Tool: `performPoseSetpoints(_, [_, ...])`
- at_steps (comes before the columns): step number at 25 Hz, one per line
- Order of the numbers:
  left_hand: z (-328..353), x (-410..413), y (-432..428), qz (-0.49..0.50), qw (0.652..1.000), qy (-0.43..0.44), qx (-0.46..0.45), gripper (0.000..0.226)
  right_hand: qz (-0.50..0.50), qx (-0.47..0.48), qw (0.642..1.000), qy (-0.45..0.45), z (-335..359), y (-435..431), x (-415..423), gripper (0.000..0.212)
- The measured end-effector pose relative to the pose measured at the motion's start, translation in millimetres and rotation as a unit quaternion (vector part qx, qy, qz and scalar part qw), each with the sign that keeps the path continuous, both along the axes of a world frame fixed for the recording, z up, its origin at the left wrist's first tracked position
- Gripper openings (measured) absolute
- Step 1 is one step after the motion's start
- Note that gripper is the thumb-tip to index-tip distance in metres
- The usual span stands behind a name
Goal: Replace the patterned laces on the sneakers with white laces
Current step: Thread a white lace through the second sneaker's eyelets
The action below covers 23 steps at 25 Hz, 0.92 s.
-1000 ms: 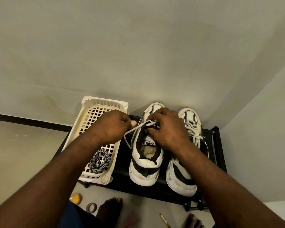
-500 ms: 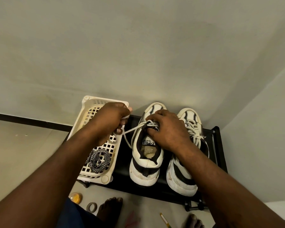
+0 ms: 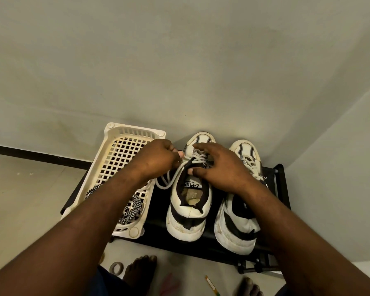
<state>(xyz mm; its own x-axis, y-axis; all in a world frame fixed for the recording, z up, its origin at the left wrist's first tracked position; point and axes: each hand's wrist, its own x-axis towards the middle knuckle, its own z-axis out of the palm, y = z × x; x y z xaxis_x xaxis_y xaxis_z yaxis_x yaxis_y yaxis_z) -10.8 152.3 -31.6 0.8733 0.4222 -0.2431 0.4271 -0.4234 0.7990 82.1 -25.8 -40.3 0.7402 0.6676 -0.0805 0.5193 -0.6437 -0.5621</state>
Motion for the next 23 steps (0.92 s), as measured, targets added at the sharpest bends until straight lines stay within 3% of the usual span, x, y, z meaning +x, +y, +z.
performPoseSetpoints(2, [11.5,-2.3,3.9,0.008,0.992,-0.058,-0.108,0.008,0.001,0.004,0.999,0.032,5.8,-4.4,3.2,0.073])
performPoseSetpoints(4, [23.8,-6.6,6.9,-0.001,0.96,-0.143,-0.241,0.01,-0.021,0.03,0.998,0.056,8.7,-7.2,3.7,0.066])
performPoseSetpoints(7, [38.8,-13.5,8.9,-0.033,0.849,-0.255,-0.461,0.02,-0.091,0.172,0.979,0.053,14.4,-7.1,-1.5,0.032])
performPoseSetpoints(9, [39.3,-14.9,7.6,-0.078,0.81,-0.285,-0.507,0.032,-0.084,0.284,0.95,0.098,23.5,-5.4,-8.4,0.018])
performPoseSetpoints(13, [33.8,-11.8,-4.9,-0.166,0.818,-0.282,-0.473,0.048,-0.019,0.33,0.925,0.186,24.8,9.0,-32.0,0.037])
performPoseSetpoints(15, [33.0,-9.3,-11.7,-0.153,0.823,-0.274,-0.474,0.045,-0.048,0.353,0.914,0.194,22.7,16.3,-38.8,0.033])
performPoseSetpoints(16, [31.2,-7.3,-13.3,-0.122,0.842,-0.271,-0.45,0.041,-0.065,0.369,0.903,0.213,24.0,16.8,-37.6,0.026])
performPoseSetpoints(18, [25.6,-4.2,-12.0,-0.016,0.914,-0.25,-0.319,0.026,-0.084,0.411,0.862,0.284,30.0,13.6,-31.8,0.012])
performPoseSetpoints(20, [18.9,-2.3,-4.6,0.046,0.972,-0.188,-0.132,0.011,-0.096,0.446,0.822,0.341,36.0,6.4,-23.9,0.005])
performPoseSetpoints(23, [9.5,-2.0,10.0,0.009,0.994,-0.071,0.082,0.019,-0.114,0.444,0.832,0.313,38.6,-4.6,-10.8,0.017])
